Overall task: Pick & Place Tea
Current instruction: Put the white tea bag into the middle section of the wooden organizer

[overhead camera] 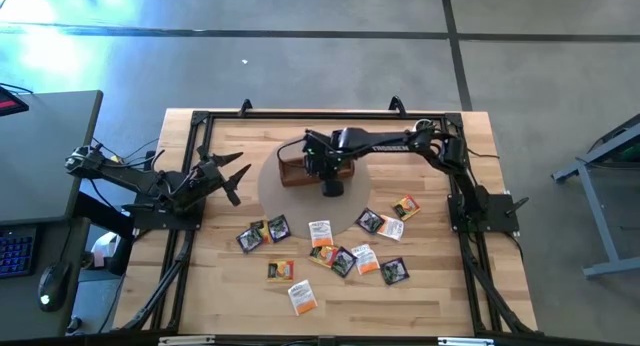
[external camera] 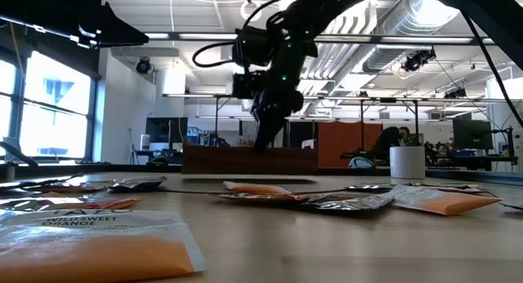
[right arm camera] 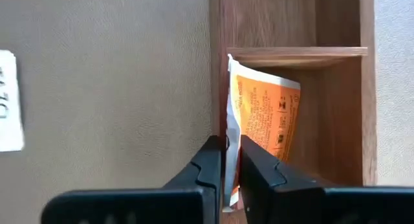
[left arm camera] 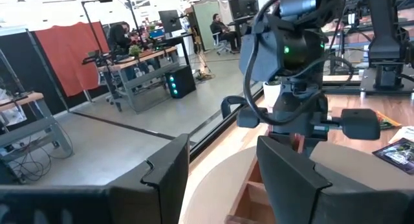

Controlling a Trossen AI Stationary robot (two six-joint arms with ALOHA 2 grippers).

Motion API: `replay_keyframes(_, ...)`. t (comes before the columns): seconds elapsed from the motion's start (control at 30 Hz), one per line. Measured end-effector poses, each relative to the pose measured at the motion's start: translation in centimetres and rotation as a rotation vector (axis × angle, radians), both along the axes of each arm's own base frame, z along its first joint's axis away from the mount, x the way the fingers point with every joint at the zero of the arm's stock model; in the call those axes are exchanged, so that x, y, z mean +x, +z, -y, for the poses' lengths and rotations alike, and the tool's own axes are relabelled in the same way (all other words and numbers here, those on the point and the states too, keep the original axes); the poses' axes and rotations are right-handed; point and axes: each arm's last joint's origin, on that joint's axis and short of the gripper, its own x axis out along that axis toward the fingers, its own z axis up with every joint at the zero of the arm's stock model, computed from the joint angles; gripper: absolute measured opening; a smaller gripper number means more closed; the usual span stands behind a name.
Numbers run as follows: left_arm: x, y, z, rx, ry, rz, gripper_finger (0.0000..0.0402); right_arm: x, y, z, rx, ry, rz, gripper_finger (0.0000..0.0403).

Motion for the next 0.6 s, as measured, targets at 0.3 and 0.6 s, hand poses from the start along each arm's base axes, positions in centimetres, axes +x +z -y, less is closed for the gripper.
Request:
replay_keyframes(0.3,0.0,0.0,0.0,0.000,0.000,0.000,0.0179,0.5,1.9,0.2,-0.007,-0.014,0.034,0.0071)
replay_keyframes(0.6,0.0,-0.2,0.0,0.007,0.001,-0.022,0.0179,0.5,1.8,0.1,-0.021,0.002,0.030,0.0004)
